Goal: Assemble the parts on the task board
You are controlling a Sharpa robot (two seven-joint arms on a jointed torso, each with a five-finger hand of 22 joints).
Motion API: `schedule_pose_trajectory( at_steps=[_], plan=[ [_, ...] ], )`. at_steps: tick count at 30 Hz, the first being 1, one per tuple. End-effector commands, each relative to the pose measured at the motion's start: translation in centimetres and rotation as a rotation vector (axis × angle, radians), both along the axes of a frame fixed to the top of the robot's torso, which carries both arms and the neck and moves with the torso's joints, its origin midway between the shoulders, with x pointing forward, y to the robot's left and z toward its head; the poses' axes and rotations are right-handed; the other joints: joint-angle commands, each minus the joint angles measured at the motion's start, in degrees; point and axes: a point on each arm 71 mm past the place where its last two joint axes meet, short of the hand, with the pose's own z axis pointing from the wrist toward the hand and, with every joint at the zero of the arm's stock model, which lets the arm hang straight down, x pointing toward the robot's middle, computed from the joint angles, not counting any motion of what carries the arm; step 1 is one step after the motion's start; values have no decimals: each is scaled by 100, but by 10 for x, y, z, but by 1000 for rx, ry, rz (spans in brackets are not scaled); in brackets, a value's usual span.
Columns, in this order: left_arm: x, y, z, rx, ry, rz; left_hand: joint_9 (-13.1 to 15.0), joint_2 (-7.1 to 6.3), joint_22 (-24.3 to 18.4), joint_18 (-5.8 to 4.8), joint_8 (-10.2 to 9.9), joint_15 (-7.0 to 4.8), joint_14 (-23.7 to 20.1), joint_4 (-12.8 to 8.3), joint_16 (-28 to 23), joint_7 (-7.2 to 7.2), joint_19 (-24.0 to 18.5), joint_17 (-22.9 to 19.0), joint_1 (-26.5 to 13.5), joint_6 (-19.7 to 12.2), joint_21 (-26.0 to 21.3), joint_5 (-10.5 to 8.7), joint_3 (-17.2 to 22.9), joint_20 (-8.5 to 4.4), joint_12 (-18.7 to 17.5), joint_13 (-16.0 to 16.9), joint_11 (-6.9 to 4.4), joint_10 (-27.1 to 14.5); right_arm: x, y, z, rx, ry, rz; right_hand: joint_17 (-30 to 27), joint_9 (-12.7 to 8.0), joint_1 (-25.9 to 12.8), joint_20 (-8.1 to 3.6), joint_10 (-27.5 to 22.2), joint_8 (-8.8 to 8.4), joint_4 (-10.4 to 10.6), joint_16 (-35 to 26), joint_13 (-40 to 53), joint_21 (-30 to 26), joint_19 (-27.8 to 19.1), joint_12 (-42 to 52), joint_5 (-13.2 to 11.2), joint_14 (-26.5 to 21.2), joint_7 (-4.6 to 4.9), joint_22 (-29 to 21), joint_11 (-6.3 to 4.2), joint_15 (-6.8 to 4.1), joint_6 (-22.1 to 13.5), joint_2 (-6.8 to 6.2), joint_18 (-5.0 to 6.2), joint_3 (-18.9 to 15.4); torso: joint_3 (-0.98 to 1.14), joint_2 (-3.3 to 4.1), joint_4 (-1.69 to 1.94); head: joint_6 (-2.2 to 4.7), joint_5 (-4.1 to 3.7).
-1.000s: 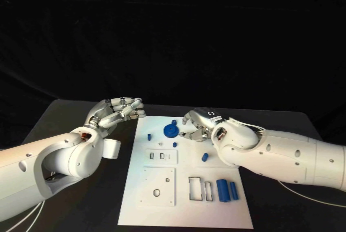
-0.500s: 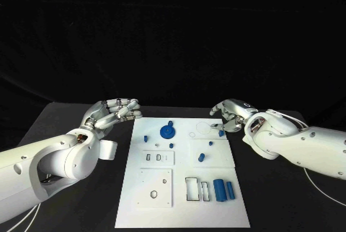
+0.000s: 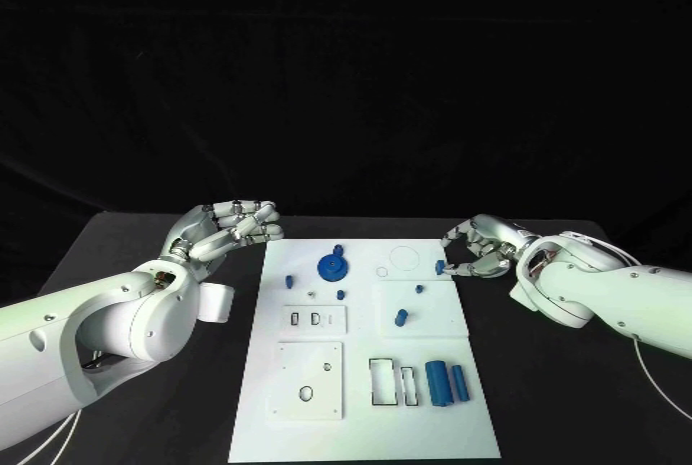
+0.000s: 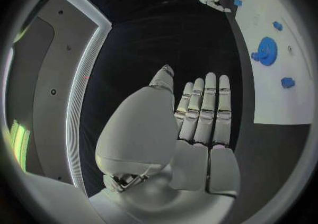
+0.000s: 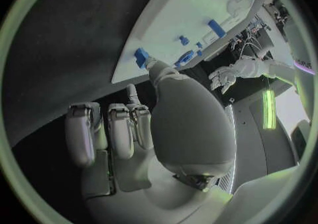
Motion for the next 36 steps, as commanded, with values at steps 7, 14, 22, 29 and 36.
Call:
schedule_pose_trajectory(
  at_steps=[7, 14, 22, 29, 36],
  plan=[
    [0, 0, 1, -8, -7, -14, 5, 33, -5, 65, -24, -7, -36, 8, -31, 4, 13, 10, -3, -21, -28, -28, -29, 40, -24, 5, 10, -23, -2, -2, -7, 33, 52, 30, 1506, 0, 9, 72, 518, 126, 18, 23, 1416, 25, 286, 18, 128, 597, 16, 1179, 37, 55, 149, 73, 4, -35, 22, 18, 0, -22, -14],
    [0, 0, 0, -7, -6, -12, 7, 33, -8, 66, -23, -7, -37, 5, -35, 4, 13, 15, -1, -20, -31, -28, -35, 40, -28, 6, 10, -21, -1, 1, -9, 34, 53, 30, 1506, 4, -5, 70, 541, 200, 32, 23, 1442, 49, 306, 43, 187, 597, -4, 1202, 20, 45, 249, 108, -4, -10, 14, 13, 0, -46, -26],
    [0, 1, 0, -6, -5, -10, 7, 33, -8, 66, -23, -7, -37, 5, -35, 4, 13, 15, -1, -20, -31, -28, -35, 40, -28, 6, 10, -21, 0, 7, -12, 41, 55, 42, 1506, 1, 11, 36, 585, 326, 43, 23, 1493, 71, 327, 90, 230, 597, -62, 1226, -31, 1, 491, 205, -11, 161, 14, 8, -2, -74, -8],
    [0, 2, 0, -6, -3, -11, 8, 33, -9, 66, -23, -7, -37, 4, -36, 4, 14, 19, 0, -19, -32, -28, -39, 41, -31, 6, 10, -20, 0, 10, -14, 44, 58, 50, 1506, -19, 24, 8, 599, 365, 29, 23, 1509, 82, 337, 104, 236, 597, -94, 1238, -59, -30, 605, 243, -15, 310, 11, 4, -3, -74, -13],
    [0, 2, 0, -5, -2, -11, 10, 35, -11, 66, -23, -7, -38, 3, -39, 4, 14, 23, 2, -17, -33, -28, -43, 41, -34, 7, 10, -18, 0, 9, -14, 42, 56, 45, 1506, -38, 53, -25, 599, 405, -26, 23, 1509, 92, 347, 104, 242, 597, -129, 1250, -91, -65, 729, 275, -18, 510, 12, 2, -7, -80, -11]
  ],
)
